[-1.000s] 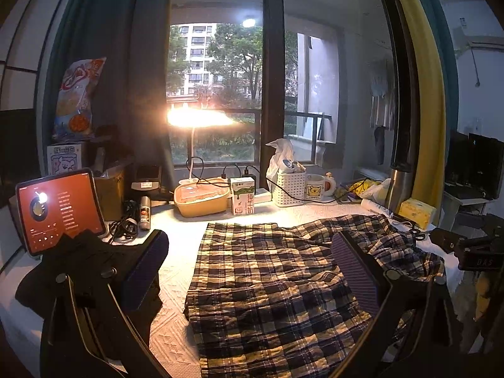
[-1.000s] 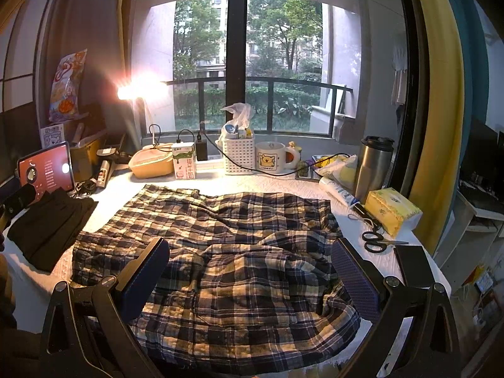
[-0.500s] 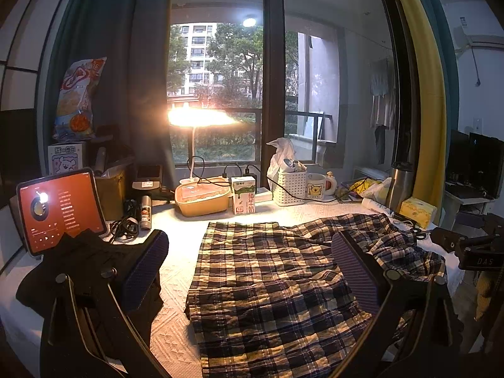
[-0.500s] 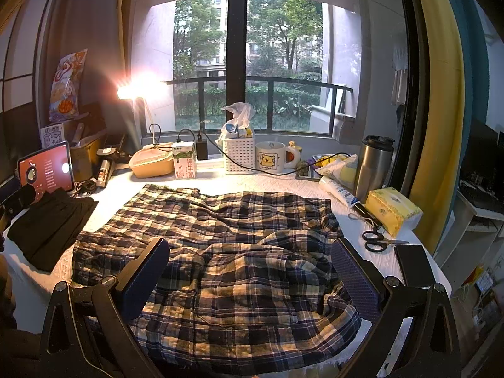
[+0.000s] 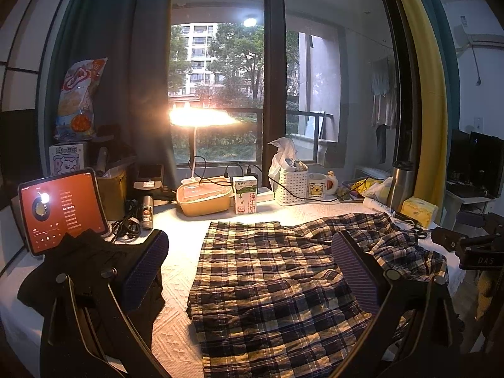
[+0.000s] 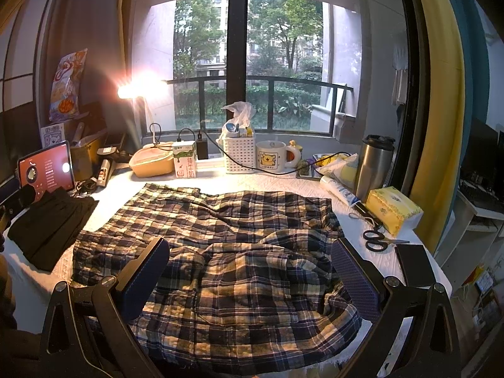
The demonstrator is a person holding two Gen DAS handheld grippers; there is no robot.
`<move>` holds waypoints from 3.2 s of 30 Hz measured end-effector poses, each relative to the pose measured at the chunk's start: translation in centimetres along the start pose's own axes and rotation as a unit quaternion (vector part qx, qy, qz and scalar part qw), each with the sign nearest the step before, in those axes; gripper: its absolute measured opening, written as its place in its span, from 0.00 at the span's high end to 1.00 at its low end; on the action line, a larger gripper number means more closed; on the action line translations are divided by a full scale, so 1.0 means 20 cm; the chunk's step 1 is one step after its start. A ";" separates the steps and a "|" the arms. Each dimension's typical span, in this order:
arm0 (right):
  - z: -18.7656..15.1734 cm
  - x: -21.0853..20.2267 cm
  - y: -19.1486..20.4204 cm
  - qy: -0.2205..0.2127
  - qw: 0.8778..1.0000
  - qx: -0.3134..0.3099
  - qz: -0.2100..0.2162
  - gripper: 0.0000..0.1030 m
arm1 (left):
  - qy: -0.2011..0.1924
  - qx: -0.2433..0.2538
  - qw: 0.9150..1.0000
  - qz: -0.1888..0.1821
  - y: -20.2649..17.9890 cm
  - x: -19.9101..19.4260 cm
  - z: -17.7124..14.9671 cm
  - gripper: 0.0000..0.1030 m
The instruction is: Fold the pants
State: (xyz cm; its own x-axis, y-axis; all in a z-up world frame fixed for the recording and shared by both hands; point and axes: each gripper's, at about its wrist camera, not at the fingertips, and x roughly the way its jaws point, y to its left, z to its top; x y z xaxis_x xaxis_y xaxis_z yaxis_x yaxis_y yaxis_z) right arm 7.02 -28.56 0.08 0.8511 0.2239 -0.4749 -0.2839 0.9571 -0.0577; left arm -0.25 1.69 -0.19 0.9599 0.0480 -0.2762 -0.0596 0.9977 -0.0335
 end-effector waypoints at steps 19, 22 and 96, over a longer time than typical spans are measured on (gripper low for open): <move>0.00 0.01 0.01 -0.001 1.000 -0.002 0.000 0.00 | 0.006 0.003 1.000 0.004 -0.01 0.00 0.00 0.01; 0.00 0.03 0.00 0.003 1.000 -0.005 -0.002 0.00 | 0.015 0.010 1.000 0.005 -0.01 0.03 -0.01 0.01; 0.55 1.54 -0.44 0.127 0.981 -0.144 0.017 0.73 | 0.205 0.044 0.978 -0.016 0.45 1.59 0.17 1.00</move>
State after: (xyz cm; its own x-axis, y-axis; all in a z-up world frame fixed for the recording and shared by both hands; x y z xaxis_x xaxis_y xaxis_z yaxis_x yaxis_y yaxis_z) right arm 40.57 -27.99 -4.29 0.7123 0.1664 -0.6819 -0.4545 0.8497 -0.2674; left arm 30.59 12.33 -6.07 0.7697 0.0115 -0.6383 0.0091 0.9995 0.0290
